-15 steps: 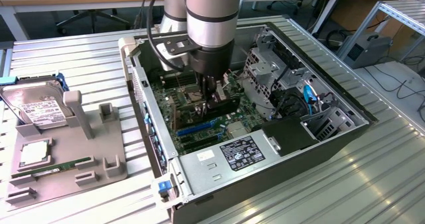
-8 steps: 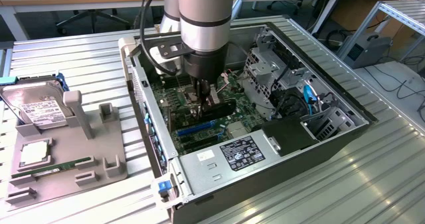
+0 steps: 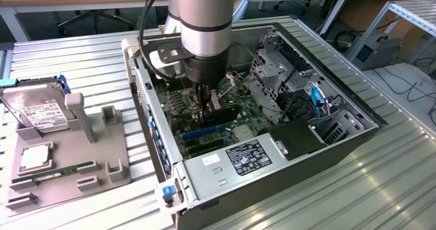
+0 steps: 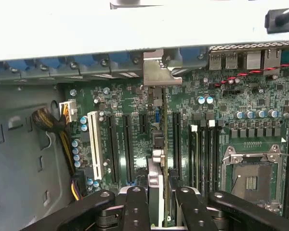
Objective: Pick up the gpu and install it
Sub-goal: 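Insert the gpu into the slot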
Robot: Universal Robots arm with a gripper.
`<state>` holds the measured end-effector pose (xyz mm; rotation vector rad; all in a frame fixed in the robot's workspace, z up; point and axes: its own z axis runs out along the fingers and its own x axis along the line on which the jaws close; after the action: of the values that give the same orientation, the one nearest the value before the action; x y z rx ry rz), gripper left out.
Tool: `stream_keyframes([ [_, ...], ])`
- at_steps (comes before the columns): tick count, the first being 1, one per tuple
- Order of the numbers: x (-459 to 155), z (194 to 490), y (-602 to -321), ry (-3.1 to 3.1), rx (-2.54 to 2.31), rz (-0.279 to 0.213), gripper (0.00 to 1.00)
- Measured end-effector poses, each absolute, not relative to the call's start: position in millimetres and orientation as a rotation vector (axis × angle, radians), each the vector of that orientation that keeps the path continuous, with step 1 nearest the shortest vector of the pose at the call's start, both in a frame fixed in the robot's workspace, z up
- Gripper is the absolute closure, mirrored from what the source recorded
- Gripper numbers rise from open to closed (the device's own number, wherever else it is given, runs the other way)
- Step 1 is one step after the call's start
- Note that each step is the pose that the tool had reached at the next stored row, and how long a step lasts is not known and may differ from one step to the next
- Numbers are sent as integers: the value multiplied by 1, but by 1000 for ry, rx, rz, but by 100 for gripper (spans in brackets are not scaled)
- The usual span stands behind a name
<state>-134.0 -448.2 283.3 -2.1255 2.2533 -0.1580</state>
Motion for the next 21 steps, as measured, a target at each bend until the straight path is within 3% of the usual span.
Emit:
stream_keyframes([
  [21,-144,271,-448,2275,-2104,-159,73],
])
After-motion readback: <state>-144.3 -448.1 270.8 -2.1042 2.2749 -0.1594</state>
